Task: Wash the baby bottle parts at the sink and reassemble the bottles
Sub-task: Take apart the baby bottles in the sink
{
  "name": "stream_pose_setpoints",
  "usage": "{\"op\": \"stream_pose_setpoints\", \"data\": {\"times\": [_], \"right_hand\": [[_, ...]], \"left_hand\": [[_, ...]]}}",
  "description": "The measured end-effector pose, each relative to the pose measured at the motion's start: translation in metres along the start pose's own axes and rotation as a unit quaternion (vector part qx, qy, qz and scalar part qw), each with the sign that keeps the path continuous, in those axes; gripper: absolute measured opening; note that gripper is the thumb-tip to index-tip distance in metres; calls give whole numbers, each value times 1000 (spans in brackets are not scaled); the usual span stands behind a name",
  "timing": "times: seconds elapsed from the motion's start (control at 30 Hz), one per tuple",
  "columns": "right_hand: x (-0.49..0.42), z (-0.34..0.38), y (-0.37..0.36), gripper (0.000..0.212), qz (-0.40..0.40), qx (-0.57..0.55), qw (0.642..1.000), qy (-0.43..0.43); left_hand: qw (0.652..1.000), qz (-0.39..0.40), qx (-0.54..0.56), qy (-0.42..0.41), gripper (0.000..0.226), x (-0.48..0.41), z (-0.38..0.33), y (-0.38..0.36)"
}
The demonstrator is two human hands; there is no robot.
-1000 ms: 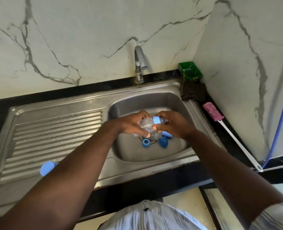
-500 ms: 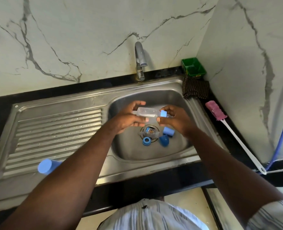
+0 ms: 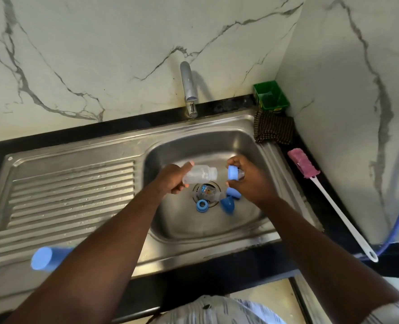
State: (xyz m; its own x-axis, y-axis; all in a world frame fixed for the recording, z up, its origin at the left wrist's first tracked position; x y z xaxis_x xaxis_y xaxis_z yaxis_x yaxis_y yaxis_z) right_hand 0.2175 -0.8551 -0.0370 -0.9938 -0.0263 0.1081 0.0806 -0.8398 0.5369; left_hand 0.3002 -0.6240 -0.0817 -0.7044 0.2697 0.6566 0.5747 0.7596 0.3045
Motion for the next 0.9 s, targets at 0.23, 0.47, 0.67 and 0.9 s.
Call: {"op": "stream_pose_setpoints", "data": {"times": [0.23, 0.47, 0.67, 0.9], "right_hand": [[2, -37, -9, 47, 16, 16, 997, -69], [4, -47, -22, 50, 58, 11, 994, -94], [1, -42, -23, 45, 58, 11, 991, -116], [-5, -17, -28, 42, 40, -1, 995, -94]], "left_hand": [[986, 32, -152, 64, 50, -47, 41, -20], [969, 44, -219, 108, 50, -54, 80, -51], [931, 9, -355, 80, 57, -49, 58, -43], [982, 142, 122, -3, 43, -17, 6, -68]]}}
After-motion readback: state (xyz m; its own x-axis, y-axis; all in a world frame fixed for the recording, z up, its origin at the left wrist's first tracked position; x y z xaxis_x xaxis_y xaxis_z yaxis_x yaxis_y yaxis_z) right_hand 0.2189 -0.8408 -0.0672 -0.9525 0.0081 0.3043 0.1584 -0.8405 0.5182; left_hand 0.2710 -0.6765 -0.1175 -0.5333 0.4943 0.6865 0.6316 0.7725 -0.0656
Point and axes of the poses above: each hand's wrist, its own x-axis away from the middle knuckle, its own y-axis out of the back of the hand, z = x × y, the point moved 7 cm from there along -x, towards the middle knuckle, and after that the axes turned 9 degrees about z, right-handed, at the moved point
